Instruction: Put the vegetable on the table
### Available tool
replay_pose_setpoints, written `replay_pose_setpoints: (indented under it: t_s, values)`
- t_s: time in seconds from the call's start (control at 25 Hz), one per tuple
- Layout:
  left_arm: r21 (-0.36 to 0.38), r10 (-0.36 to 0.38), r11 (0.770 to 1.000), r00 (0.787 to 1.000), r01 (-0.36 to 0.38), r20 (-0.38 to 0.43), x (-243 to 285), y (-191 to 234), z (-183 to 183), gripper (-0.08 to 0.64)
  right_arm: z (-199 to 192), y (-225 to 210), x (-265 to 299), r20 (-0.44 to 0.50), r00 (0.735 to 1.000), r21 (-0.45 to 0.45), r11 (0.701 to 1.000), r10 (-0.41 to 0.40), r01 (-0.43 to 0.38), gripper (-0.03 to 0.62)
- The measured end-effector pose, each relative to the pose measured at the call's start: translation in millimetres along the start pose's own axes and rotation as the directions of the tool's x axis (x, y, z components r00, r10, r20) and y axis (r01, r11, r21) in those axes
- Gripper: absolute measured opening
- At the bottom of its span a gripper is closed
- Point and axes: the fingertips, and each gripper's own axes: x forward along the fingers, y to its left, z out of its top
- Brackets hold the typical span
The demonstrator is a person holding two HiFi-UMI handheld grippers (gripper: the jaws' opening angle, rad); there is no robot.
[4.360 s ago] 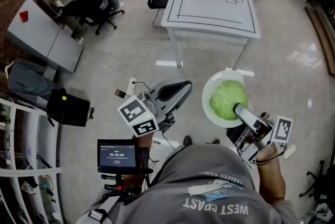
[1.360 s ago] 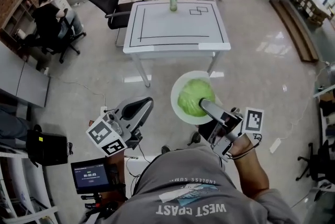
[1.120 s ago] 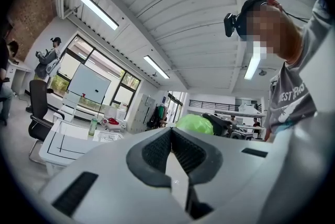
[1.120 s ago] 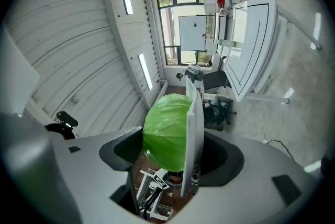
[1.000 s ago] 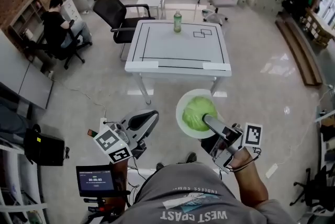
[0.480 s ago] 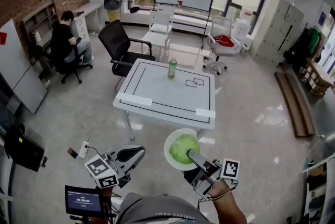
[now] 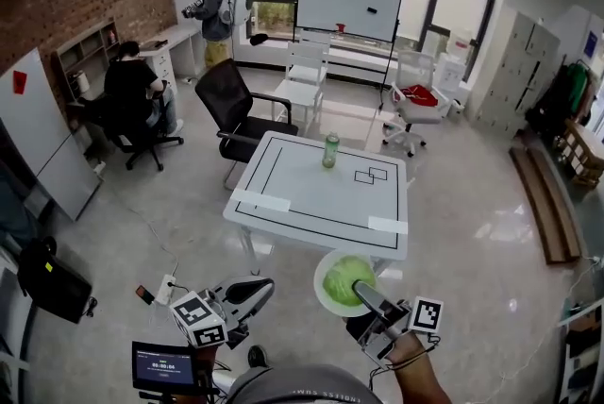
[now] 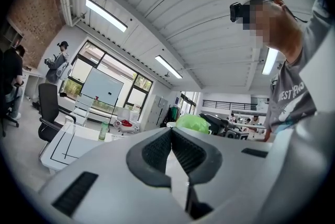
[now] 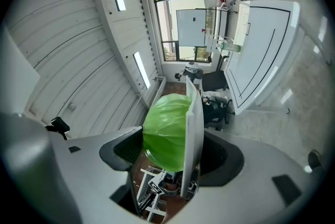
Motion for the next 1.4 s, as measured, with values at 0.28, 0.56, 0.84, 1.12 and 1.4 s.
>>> replay_pose_setpoints:
  t_s: [0.28,0.56,0.84,1.12,1.4]
  values:
    - [-0.007,-0.078,0.997,0.997,0.078,0.010,4,48,29,0.008,12,-9,40,0.067,0.996,-0.018,0.998,-0.053,0.055,0.318]
    - [0.000,-0.143,0.990,0.990,0.143,0.008,-4,99,49,0.008,20,-14,88,0.133,0.989,-0.060,0.995,-0.065,0.074,0.301]
    - [-0.440,-0.236,0.819,0.915,0.369,0.328,99,184,48,0.047,29,-55,160,0.174,0.983,-0.033,0.998,-0.054,0.061,0.275]
    - [-0.427,-0.233,0.829,0.916,0.362,0.325,140,221,58,0.048,82,-81,186,0.164,0.985,-0.043,0.998,-0.042,0.050,0.276]
    - [-0.425,-0.212,0.842,0.928,0.333,0.306,168,245,60,0.048,127,-97,198,0.103,0.995,-0.040,0.999,0.014,-0.009,0.276]
